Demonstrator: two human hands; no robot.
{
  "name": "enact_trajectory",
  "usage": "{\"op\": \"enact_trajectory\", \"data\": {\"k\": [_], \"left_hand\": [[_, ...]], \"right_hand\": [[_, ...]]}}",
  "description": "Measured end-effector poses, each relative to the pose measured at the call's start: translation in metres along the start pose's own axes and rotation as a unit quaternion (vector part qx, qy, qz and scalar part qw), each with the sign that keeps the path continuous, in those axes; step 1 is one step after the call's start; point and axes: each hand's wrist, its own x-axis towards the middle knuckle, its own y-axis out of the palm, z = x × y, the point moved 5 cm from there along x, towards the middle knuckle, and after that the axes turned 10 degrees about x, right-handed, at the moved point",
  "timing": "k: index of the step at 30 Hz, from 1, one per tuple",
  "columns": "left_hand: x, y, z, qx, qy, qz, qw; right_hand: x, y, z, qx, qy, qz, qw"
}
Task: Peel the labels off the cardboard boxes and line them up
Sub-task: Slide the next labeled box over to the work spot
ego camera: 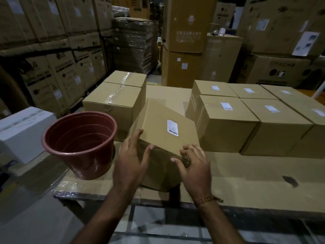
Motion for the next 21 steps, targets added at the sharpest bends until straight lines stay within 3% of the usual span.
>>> {"op": "enact_trajectory", "data": {"k": [6, 12, 15, 21], "left_hand": [[0.006, 0.011, 0.02, -0.038, -0.023, -0.011, 0.999], [-0.022, 0.047, 0.04, -0.096, -0.056, 0.053, 0.992], [-0.019, 0.049, 0.043, -0.094, -0.067, 0.037, 0.993], [0.01, 0.042, 0.027, -0.053, -0.009, -0.003, 0.999]], "right_hand": [[0.005, 0.005, 0.005, -0.02, -0.038, -0.005, 0.999], [0.014, 0.008, -0.001, -0.049, -0.061, 0.02, 0.997], [0.018, 0.005, 0.0, -0.052, -0.06, 0.035, 0.996], [0.026, 0.004, 0.007, -0.055, -0.027, 0.024, 0.998]]}}
